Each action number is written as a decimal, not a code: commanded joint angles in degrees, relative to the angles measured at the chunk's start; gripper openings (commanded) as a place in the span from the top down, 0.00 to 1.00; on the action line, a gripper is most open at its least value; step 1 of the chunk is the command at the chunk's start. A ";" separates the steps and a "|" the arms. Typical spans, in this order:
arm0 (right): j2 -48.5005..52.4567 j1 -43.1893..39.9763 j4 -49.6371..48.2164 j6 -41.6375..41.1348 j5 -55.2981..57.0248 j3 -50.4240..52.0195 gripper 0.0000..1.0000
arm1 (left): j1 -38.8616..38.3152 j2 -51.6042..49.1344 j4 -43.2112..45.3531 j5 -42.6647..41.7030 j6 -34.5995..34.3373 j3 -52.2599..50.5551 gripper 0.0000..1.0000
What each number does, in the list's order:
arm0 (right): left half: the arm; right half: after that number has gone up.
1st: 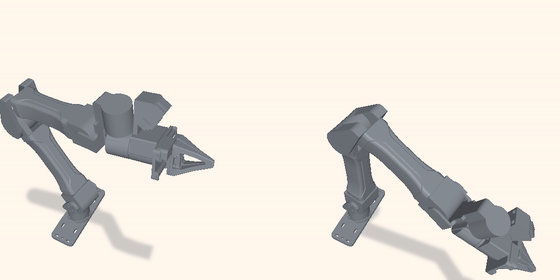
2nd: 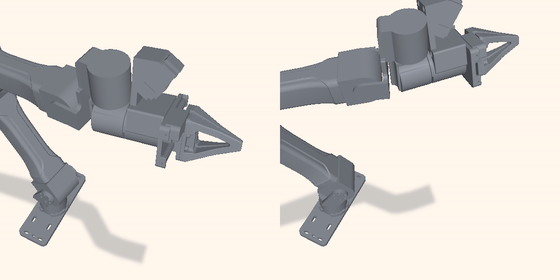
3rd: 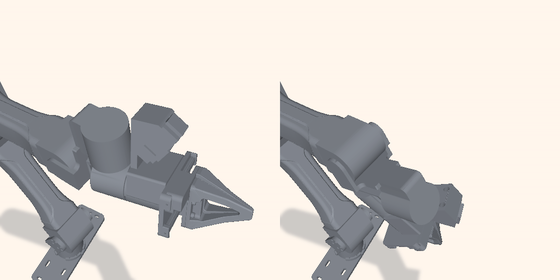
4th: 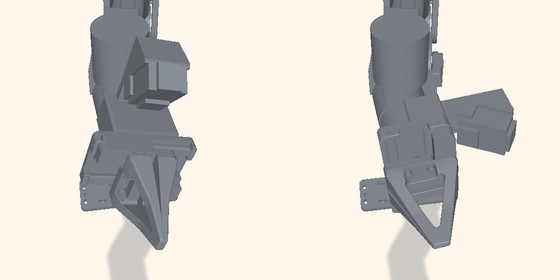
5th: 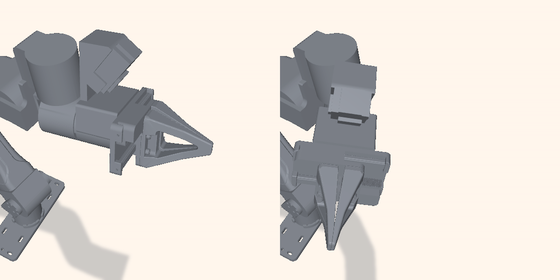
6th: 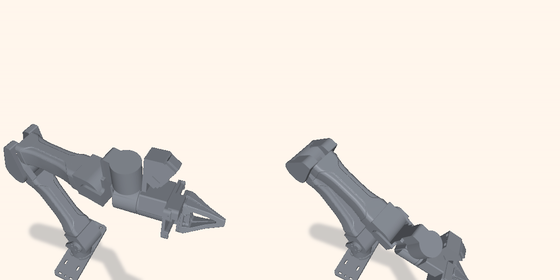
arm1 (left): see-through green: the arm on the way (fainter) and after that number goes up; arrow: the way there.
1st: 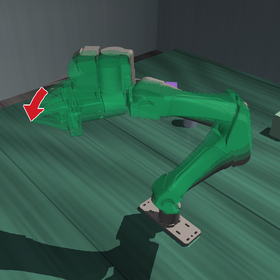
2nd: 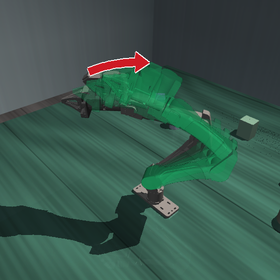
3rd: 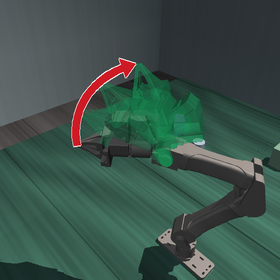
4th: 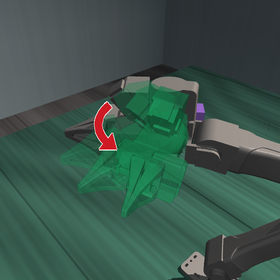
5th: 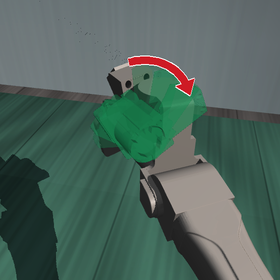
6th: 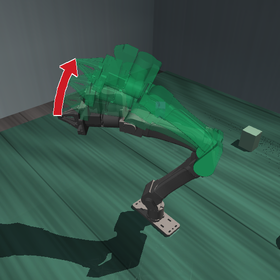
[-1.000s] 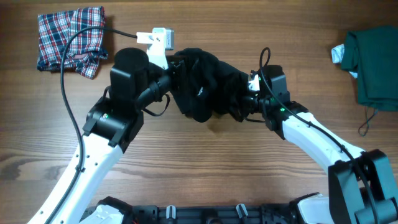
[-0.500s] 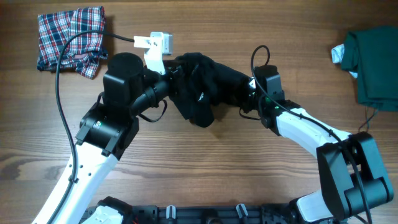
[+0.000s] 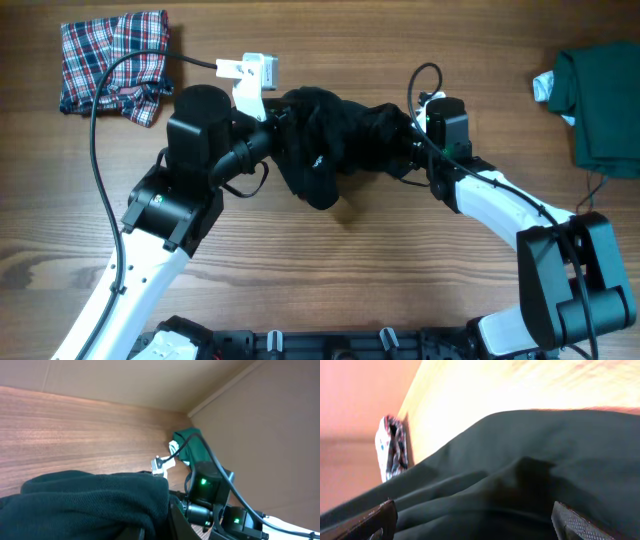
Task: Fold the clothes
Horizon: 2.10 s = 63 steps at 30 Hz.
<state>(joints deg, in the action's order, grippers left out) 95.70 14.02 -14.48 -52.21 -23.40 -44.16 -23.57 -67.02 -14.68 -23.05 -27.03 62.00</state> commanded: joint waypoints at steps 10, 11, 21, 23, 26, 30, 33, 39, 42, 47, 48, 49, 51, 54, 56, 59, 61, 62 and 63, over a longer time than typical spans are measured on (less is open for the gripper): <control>-0.46 -2.69 17.90 47.32 -3.21 -2.01 0.01 | -0.04 1.36 0.55 -0.68 1.36 1.18 0.89; -0.46 -2.64 19.26 50.25 -0.52 -2.01 0.01 | -0.07 1.36 0.72 -0.68 1.33 1.18 0.89; -0.44 8.37 18.10 61.46 16.68 -2.01 0.00 | -0.07 1.33 1.97 -0.28 1.33 1.18 0.89; -0.33 9.70 17.97 61.37 18.75 -2.01 0.00 | -0.07 1.33 1.95 -0.28 1.33 1.18 0.89; -0.26 9.79 17.46 61.29 20.63 -2.01 0.00 | -0.07 1.33 1.77 -0.31 1.33 1.18 0.89; -0.20 9.81 14.60 61.44 20.83 -2.01 0.04 | -0.07 1.36 1.53 -1.64 1.31 1.18 0.89; -0.02 9.79 13.42 61.37 20.85 -2.01 0.18 | -0.07 1.36 1.53 -3.34 1.31 1.18 0.89; 2.29 9.79 12.13 61.02 20.41 -2.01 0.32 | -0.07 1.40 1.42 -3.54 1.31 1.18 0.89; 2.47 9.79 11.69 60.39 20.41 -2.01 0.81 | -0.07 1.40 1.33 -3.54 1.31 1.18 0.89; 2.47 9.79 9.11 57.13 20.41 -2.01 0.96 | -0.07 1.57 1.01 -3.56 1.29 1.18 0.89; 2.47 9.79 8.96 56.52 20.46 -2.01 0.96 | -0.07 1.57 0.85 -3.56 1.31 1.18 0.89; 2.47 9.79 8.96 56.46 20.44 -2.01 0.96 | -0.07 1.57 0.85 -3.56 1.31 1.18 0.89; 2.45 9.70 8.96 54.88 21.81 -2.01 0.95 | -0.07 1.57 0.85 -3.54 1.31 1.18 0.88; 2.23 9.33 8.90 53.07 25.81 -2.12 0.96 | -0.07 1.57 0.68 -3.52 1.33 1.18 0.88; 1.90 8.74 9.27 51.91 26.43 -2.56 0.96 | -0.07 1.57 0.61 -3.50 1.33 1.18 0.88; 0.59 6.93 10.71 48.30 26.62 -3.98 0.96 | -0.04 1.57 0.63 -3.39 1.36 1.18 0.86; -0.96 5.79 11.89 47.34 26.62 -5.07 0.96 | -0.04 1.55 0.44 -2.82 1.38 1.18 0.85; -2.21 5.22 12.50 47.30 26.67 -5.62 0.96 | -0.04 1.55 0.24 -2.78 2.01 1.18 0.84; -3.54 4.68 13.09 47.28 26.64 -6.01 0.96 | -0.04 1.55 0.15 -2.60 3.08 1.18 0.83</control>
<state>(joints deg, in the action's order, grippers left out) 96.53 20.10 -1.91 -2.39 1.80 -47.27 -23.57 -66.83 -14.24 -25.41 -26.76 62.00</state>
